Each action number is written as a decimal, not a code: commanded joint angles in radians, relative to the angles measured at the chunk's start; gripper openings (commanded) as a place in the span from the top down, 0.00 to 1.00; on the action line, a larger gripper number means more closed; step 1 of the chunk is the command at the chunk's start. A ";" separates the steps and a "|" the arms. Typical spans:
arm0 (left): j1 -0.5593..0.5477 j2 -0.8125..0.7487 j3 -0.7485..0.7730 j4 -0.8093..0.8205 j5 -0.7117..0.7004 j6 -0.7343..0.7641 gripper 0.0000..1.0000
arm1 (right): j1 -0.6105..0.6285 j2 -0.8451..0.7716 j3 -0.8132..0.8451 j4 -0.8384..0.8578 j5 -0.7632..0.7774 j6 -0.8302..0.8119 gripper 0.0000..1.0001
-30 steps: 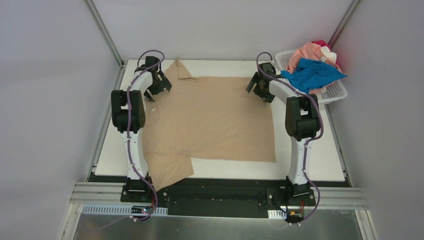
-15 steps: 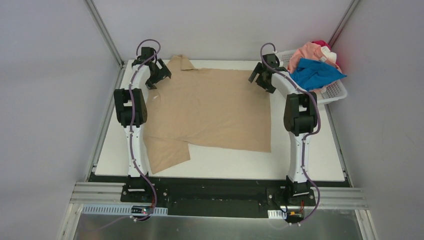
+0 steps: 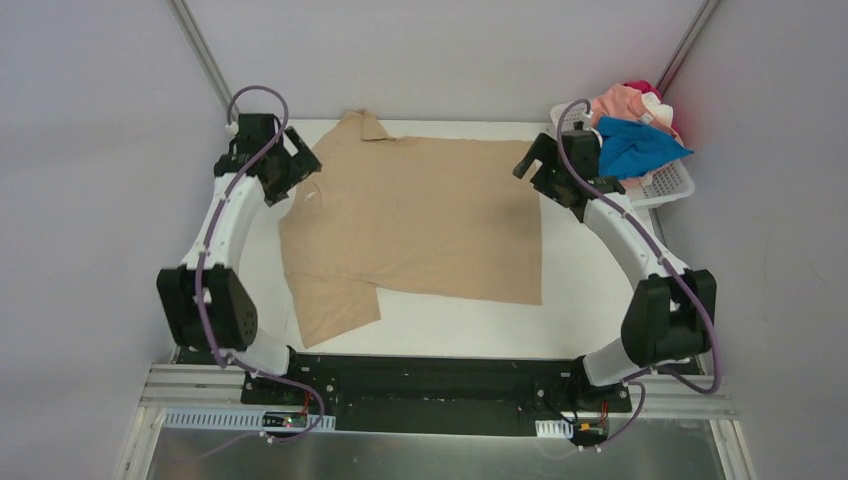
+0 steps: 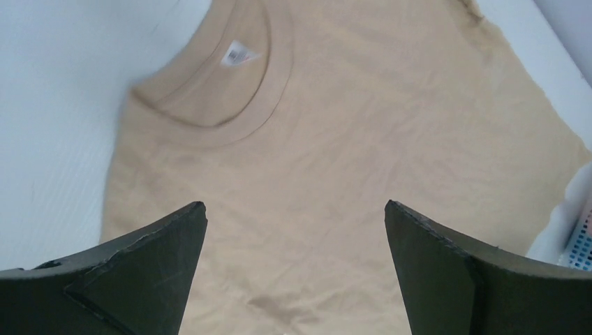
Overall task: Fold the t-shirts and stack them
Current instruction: Flatten out the tshirt, then grab the side of the flattened tshirt closest away from the robot with both arms
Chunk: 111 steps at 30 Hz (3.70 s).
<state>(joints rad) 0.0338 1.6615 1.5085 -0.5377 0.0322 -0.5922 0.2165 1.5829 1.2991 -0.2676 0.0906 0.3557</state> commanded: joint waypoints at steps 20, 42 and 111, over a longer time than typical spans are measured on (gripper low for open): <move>-0.138 -1.048 -1.045 -0.414 0.025 -0.488 0.08 | -0.008 -0.276 -0.408 0.096 0.002 0.206 0.01; -0.256 -0.811 -1.057 -0.253 -0.221 -0.623 0.41 | -0.009 -0.265 -0.424 0.071 0.033 0.201 0.01; -0.255 -0.738 -0.777 -0.050 -0.156 -0.367 1.00 | 0.119 -0.374 -0.532 -0.171 0.140 0.293 1.00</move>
<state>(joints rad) -0.2165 0.8864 0.6632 -0.6334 -0.1059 -1.0000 0.3290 1.2259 0.6952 -0.4236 0.1795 0.6819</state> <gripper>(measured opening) 0.011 0.009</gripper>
